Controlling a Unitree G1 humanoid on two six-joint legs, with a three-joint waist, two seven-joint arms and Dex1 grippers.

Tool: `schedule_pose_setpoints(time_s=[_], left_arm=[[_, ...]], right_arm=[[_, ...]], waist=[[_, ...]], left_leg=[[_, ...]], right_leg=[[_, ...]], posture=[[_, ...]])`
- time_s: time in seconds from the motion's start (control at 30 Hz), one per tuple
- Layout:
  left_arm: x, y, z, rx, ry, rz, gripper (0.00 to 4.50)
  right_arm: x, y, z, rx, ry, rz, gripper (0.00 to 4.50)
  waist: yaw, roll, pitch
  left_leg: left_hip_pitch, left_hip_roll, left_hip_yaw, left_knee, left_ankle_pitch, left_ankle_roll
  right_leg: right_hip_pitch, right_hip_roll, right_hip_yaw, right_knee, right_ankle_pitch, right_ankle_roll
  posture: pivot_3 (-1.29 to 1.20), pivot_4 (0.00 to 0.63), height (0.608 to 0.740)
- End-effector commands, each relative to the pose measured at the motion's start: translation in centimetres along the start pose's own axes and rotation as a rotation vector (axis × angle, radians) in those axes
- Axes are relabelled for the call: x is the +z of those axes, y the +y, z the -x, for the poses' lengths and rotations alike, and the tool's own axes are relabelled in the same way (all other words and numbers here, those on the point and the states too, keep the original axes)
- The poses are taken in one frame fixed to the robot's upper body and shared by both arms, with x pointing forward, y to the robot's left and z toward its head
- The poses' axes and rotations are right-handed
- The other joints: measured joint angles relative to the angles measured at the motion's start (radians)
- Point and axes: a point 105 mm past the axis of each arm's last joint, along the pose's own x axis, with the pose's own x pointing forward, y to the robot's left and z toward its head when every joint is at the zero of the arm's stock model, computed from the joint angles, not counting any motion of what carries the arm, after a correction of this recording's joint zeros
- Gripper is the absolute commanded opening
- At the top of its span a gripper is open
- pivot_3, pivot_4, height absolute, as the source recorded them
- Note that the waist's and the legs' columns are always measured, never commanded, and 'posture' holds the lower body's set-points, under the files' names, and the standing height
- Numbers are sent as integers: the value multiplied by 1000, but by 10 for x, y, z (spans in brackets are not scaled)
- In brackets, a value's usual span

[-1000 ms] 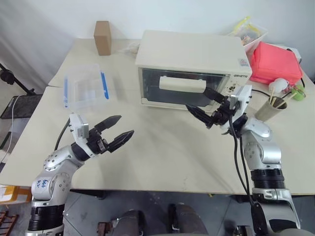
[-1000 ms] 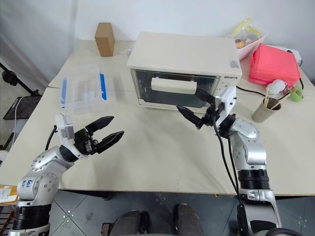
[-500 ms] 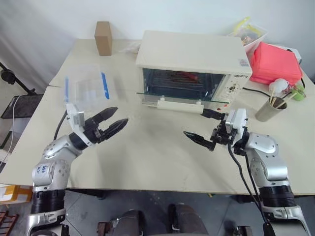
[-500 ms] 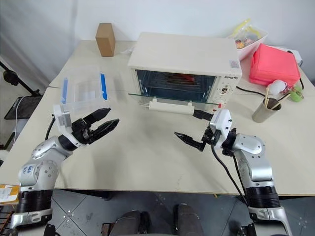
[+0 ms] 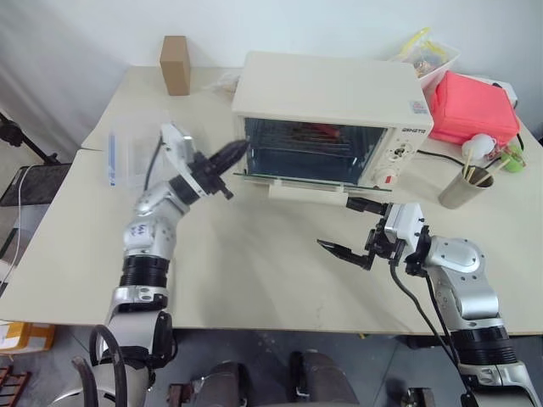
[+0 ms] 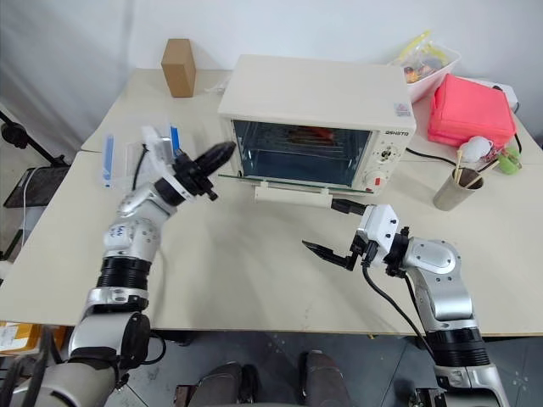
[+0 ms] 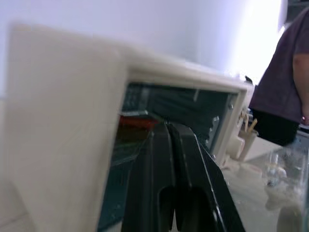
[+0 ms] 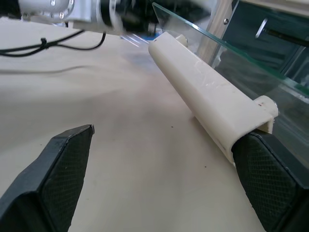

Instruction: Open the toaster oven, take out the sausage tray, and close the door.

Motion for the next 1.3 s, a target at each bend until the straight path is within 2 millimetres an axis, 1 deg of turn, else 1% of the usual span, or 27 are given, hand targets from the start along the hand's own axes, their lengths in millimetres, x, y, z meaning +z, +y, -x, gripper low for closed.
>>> schedule_pose_setpoints(time_s=[0.03,0.2,0.3,0.4,0.47,0.5,0.57,0.63,0.7,0.73,0.77,0.83,0.9,0.93,1.0,1.03,1.07,1.1,1.17,1.2,1.27,1.3], left_arm=[[-8,-10,-2,-73,39,-36,13],[-24,-13,9,-107,100,-15,13],[-35,-19,18,-160,167,-41,13],[-43,-22,24,-183,201,-51,13],[-46,-23,26,-190,211,-56,13],[-47,-23,26,-186,217,-57,13],[-52,-26,28,-192,227,-68,13],[-58,-27,32,-181,253,-74,13],[-65,-28,38,-180,291,-91,13],[-65,-28,40,-176,288,-90,13],[-65,-28,41,-161,285,-90,184],[-65,-26,45,-126,281,-91,582],[-65,-26,48,-107,276,-89,1172],[-64,-26,51,-91,268,-89,1466],[-63,-26,55,-72,257,-86,2113],[-60,-26,60,-49,242,-83,2429],[-57,-26,62,-33,232,-81,2730],[-53,-26,66,-9,210,-91,3133],[-45,-27,71,27,172,-102,3573],[-43,-28,73,40,161,-105,3882],[-37,-29,79,81,147,-118,4409],[-35,-30,81,90,144,-121,4479]], right_arm=[[8,2,5,-27,-21,43,4500],[-6,9,32,-140,41,16,4500],[-19,23,61,-230,127,-36,4500],[-29,36,86,-295,209,-80,4500],[-31,39,98,-329,244,-94,4500],[-31,37,106,-374,261,-95,4500],[-22,22,119,-484,257,-70,4500],[-11,7,121,-532,249,-36,4500],[0,-4,111,-504,240,6,4500],[5,-8,105,-488,230,27,4500],[10,-13,97,-471,217,46,4500],[24,-24,67,-413,173,106,4500],[31,-31,49,-403,175,144,4500],[28,-36,38,-405,204,145,4500],[25,-41,24,-399,247,148,4500],[23,-39,7,-351,229,137,4500],[22,-37,-4,-315,213,130,4500],[18,-36,-18,-272,219,164,4500],[11,-43,-37,-265,231,238,4500],[9,-46,-43,-275,231,255,4500],[9,-59,-61,-328,209,327,4500],[11,-63,-66,-342,197,361,4500]], waist=[[3,0,0],[14,0,0],[29,0,0],[28,0,0],[28,0,0],[27,0,0],[23,0,0],[21,0,0],[18,0,0],[17,0,0],[17,0,0],[11,0,0],[11,0,0],[11,0,0],[11,0,0],[11,0,0],[9,0,0],[9,0,0],[4,0,0],[1,0,0],[0,0,0],[-1,0,0]], left_leg=[[0,0,0,0,0,0],[0,-1,-1,2,0,1],[0,-1,-1,2,0,1],[0,-1,-1,2,-1,1],[1,-1,-1,2,-1,1],[1,-1,-1,2,-1,1],[2,-1,-1,2,-1,1],[3,-1,-1,2,-1,1],[3,-1,-1,2,-1,1],[3,-1,0,2,0,1],[3,-1,-1,2,0,0],[3,-1,-1,2,0,0],[3,-1,-1,2,0,0],[3,-1,-1,2,0,0],[3,-1,-2,2,0,0],[2,-1,-2,2,0,0],[2,-1,-2,2,0,1],[1,-1,-1,2,0,1],[1,-1,-1,2,0,1],[0,-1,-1,3,0,1],[0,-1,-1,3,0,1],[0,-1,-1,3,0,1]], right_leg=[[0,0,0,0,0,0],[1,-2,0,-1,0,0],[1,-2,0,-2,0,0],[1,-2,0,-2,0,0],[2,-2,0,-2,0,0],[3,-2,0,-2,0,1],[3,-2,1,-1,0,1],[3,-2,2,-1,0,1],[3,-2,2,-1,0,1],[3,-2,2,0,0,1],[3,-1,2,0,0,1],[3,-1,2,0,0,1],[2,-2,2,1,0,1],[2,-2,2,1,0,1],[2,-2,1,1,0,1],[1,-2,1,0,0,0],[1,-2,1,0,0,0],[1,-2,1,0,0,1],[1,-2,1,-1,0,1],[1,-2,1,0,0,1],[1,-3,1,0,0,1],[1,-3,1,0,0,1]], posture=[[0,150,740],[0,150,740],[0,150,740],[0,150,740],[0,150,740],[0,150,740],[0,150,740],[0,150,740],[0,150,740],[0,150,740],[0,150,740],[0,150,740],[0,150,740],[0,150,740],[0,150,740],[0,150,740],[0,150,740],[0,150,740],[0,150,740],[0,150,740],[0,150,740],[0,150,740]])
